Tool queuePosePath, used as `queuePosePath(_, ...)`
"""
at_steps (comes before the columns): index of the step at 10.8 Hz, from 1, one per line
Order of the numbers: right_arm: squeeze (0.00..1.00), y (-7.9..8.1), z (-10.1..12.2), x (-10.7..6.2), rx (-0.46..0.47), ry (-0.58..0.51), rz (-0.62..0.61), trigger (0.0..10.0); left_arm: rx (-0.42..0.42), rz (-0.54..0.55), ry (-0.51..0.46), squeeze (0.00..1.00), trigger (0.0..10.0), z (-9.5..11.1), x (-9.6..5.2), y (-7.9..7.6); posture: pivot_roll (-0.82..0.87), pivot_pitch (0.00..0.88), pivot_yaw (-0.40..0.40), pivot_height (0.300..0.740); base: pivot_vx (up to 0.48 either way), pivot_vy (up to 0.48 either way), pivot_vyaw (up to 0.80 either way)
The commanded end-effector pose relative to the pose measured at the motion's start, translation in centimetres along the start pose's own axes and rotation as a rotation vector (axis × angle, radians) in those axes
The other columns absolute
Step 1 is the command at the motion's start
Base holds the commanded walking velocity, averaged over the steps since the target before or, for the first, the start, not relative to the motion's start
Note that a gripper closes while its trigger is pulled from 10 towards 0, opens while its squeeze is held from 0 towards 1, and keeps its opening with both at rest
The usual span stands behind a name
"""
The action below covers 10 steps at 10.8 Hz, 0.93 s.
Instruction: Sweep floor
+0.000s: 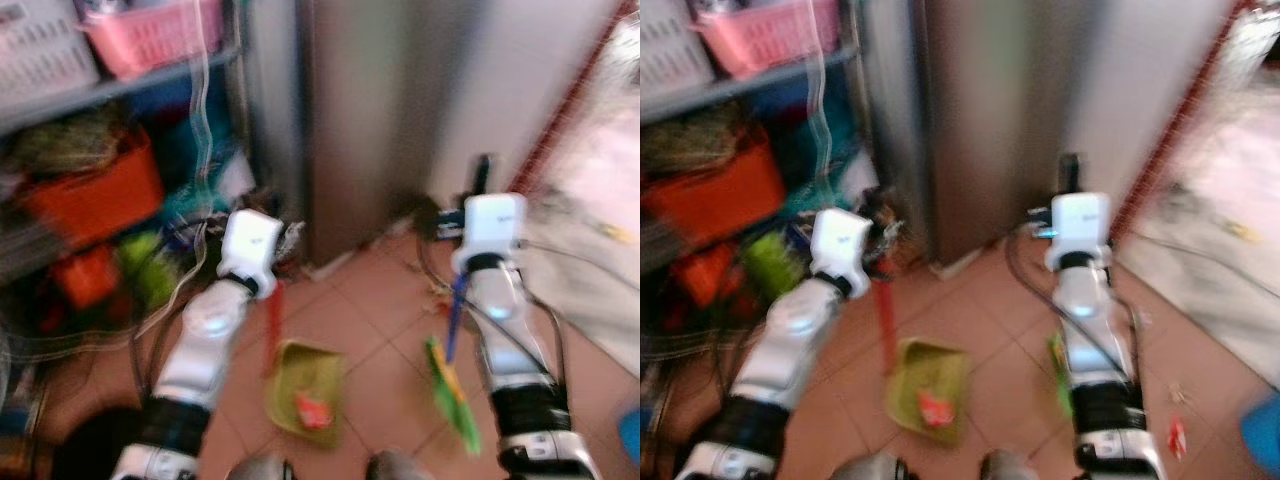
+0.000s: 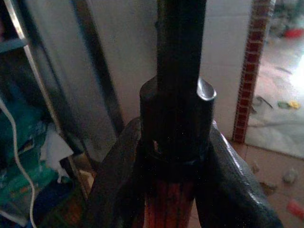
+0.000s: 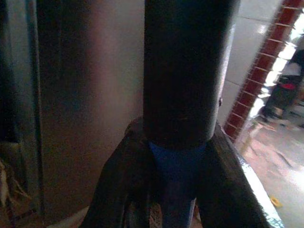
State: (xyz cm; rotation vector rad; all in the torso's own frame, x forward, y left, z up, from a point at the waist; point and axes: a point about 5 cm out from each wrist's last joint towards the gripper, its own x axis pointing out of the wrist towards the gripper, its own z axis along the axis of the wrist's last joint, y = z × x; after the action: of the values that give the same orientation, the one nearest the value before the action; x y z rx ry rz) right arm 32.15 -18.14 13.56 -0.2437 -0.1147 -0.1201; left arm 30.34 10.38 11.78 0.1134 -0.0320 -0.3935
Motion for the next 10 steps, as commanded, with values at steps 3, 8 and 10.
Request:
queuePosePath(3, 0.00, -0.6, 0.3, 0.4, -0.022, -0.017, -0.030, 10.0, 0.015, -0.013, -0.066, 0.00, 10.0, 1.6, 0.5, -0.4, -0.04, 0.000, 0.041, 0.740, 0.000, 0.354, -0.80)
queuePosePath(8, 0.00, -0.5, 0.0, 0.4, -0.038, 0.006, -0.041, 10.0, 0.010, 0.026, -0.057, 0.00, 10.0, 1.4, 0.7, 0.1, -0.05, 0.001, 0.052, 0.740, 0.000, 0.139, -0.80)
queuePosePath(10, 0.00, -0.7, -0.3, 0.5, -0.054, 0.026, -0.050, 10.0, -0.017, 0.062, -0.024, 0.00, 10.0, 0.6, 0.7, 0.3, -0.05, 0.009, 0.049, 0.740, 0.000, 0.000, -0.32)
